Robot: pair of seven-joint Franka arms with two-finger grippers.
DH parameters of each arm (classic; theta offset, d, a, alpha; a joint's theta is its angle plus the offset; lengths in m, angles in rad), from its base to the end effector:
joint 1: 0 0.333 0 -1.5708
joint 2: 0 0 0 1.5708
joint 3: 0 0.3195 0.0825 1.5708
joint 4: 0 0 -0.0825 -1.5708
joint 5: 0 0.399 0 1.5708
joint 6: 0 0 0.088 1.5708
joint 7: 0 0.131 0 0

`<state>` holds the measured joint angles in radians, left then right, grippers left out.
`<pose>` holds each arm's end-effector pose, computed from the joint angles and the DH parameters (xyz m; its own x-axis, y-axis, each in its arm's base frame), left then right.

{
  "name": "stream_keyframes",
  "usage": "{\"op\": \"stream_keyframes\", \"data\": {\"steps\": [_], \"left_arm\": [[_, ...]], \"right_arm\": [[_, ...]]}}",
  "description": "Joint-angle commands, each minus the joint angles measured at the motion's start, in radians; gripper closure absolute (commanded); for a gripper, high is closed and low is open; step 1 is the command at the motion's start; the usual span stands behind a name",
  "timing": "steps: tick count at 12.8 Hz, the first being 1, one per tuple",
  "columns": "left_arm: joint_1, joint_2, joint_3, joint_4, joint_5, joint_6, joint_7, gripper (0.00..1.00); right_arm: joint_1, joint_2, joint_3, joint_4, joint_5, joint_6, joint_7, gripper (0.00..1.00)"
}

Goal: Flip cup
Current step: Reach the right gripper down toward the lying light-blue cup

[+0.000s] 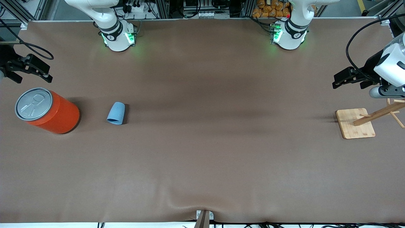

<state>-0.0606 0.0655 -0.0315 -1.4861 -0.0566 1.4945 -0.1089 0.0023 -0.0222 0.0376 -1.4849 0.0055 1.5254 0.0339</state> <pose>0.5778 -0.0606 0.6010 0.9979 0.0124 -0.0629 0.0157 -0.9985 0.0521 0.5587 0.0233 0.6541 0.9980 0.0062 0.0625 0.0067 -1.0000 -0.0068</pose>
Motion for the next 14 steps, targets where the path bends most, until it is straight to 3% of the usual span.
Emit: {"op": "stream_keyframes", "data": {"steps": [1,9,12,14], "left_arm": [[0.004,-0.01,0.001,0.001,-0.002,0.0,0.007,0.0],[-0.002,-0.012,-0.001,0.0,0.008,0.0,0.011,0.0],[-0.002,-0.012,-0.002,0.0,0.008,0.0,0.012,0.0],[0.001,-0.012,-0.001,0.0,0.008,0.0,0.012,0.0]], "right_arm": [[-0.015,0.013,0.015,0.028,-0.012,-0.017,-0.011,0.0],[-0.016,0.024,0.015,0.02,-0.001,-0.037,-0.009,0.0],[-0.015,0.071,0.015,0.017,-0.012,-0.04,-0.011,0.0],[-0.004,0.178,0.015,0.009,-0.004,-0.086,-0.011,0.0]]}}
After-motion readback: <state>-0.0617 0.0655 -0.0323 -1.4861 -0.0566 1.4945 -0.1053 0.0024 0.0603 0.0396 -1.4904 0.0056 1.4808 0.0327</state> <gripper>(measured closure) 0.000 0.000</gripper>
